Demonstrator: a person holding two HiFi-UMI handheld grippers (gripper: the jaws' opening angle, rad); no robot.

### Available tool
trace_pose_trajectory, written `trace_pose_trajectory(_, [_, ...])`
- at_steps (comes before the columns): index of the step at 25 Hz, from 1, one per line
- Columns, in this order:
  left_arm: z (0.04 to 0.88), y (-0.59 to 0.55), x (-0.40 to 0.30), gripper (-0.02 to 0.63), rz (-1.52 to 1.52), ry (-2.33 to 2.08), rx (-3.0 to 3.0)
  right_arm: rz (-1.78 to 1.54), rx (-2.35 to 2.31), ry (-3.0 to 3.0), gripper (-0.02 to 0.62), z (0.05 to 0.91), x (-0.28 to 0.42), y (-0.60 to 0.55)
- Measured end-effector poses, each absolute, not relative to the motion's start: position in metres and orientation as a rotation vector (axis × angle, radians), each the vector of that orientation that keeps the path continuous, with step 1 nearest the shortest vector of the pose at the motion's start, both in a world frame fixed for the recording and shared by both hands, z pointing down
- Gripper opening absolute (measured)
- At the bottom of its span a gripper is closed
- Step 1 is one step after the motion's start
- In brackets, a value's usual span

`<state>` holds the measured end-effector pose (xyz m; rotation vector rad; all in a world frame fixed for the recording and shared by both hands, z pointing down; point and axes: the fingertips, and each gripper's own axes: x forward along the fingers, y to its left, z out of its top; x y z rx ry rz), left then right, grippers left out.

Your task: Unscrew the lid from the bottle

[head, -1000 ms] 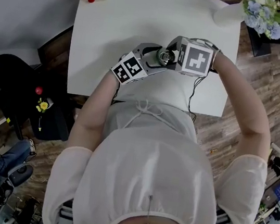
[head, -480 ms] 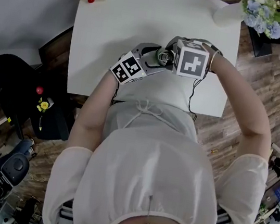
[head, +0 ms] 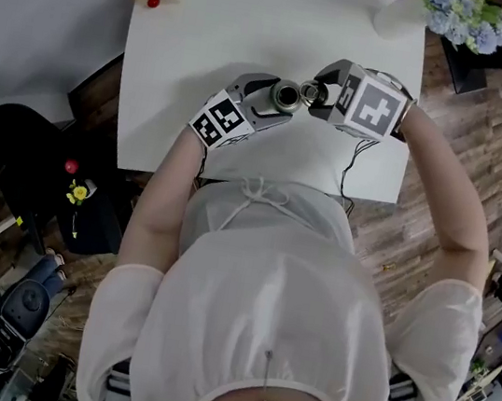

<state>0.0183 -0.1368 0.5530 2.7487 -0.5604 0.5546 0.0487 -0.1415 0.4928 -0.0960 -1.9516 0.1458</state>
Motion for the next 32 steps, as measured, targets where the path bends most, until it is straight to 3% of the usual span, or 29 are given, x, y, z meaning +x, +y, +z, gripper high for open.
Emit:
trace_pose_trajectory(16, [0.551, -0.137, 0.020, 0.344, 0.517, -0.618, 2.750, 0.384, 0.143, -1.945, 0.247, 0.606, 0.090, -0.136])
trace_pose_trajectory(29, [0.548, -0.136, 0.023, 0.344, 0.486, -0.661, 2.747, 0.551, 0.269, -1.972, 0.247, 0.622, 0.095, -0.137])
trace_pose_trajectory(32, [0.547, -0.136, 0.024, 0.344, 0.480, -0.657, 2.738, 0.538, 0.346, -2.036, 0.281, 0.619, 0.097, -0.142])
